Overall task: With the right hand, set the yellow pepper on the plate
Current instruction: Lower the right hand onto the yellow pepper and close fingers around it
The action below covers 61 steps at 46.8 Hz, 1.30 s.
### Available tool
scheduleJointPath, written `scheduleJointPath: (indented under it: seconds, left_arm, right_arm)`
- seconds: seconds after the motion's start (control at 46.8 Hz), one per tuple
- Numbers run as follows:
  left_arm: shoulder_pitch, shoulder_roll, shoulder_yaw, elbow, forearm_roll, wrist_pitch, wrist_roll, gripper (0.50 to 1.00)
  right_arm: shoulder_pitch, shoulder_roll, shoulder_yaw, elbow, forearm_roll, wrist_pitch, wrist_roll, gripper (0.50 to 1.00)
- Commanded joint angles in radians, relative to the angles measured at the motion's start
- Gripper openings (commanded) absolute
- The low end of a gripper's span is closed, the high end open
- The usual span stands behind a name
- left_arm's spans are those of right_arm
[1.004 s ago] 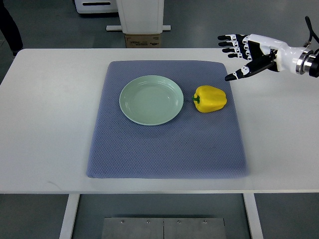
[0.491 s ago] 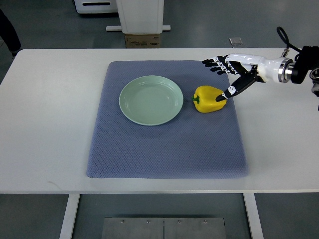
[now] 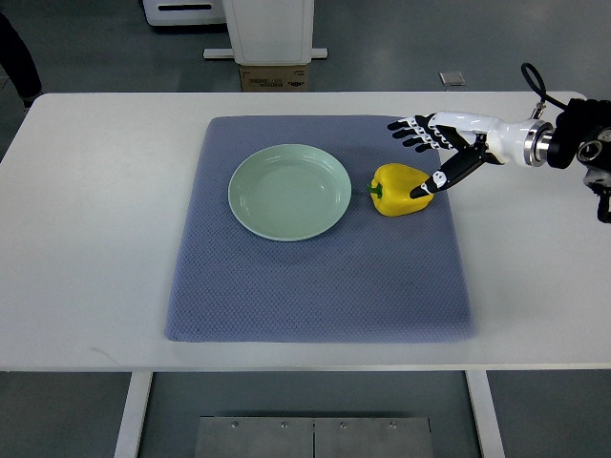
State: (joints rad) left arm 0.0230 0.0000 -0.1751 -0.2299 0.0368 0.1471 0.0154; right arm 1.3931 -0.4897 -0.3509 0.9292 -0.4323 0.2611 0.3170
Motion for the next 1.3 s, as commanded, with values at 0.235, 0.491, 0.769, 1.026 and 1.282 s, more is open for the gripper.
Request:
scheduleJointPath:
  seconds: [0.235, 0.491, 0.769, 1.026, 1.282]
  left_arm:
    - [0.0, 0.0, 0.0, 0.0, 0.0, 0.0, 0.0, 1.0]
    - [0.0, 0.0, 0.0, 0.0, 0.0, 0.0, 0.0, 1.0]
    - [0.0, 0.0, 0.0, 0.0, 0.0, 0.0, 0.0, 1.0]
    - [0.0, 0.0, 0.0, 0.0, 0.0, 0.0, 0.0, 1.0]
    - [0.0, 0.0, 0.0, 0.001, 0.0, 0.0, 0.0, 1.0]
  right_arm:
    - [0.001, 0.102, -0.063, -0.069, -0.002, -0.031, 0.0, 0.972]
    - [0.001, 0.189, -0.126, -0.156, -0.003, -0.059, 0.0, 0.972]
    - [0.003, 0.206, -0.175, -0.158, -0.022, -0.08, 0.013, 0.945]
    - [0.0, 0.211, -0.178, -0.165, -0.042, -0.099, 0.013, 0.918]
    - [-0.002, 0.214, -0.214, -0.179, -0.046, -0.114, 0.011, 0.822]
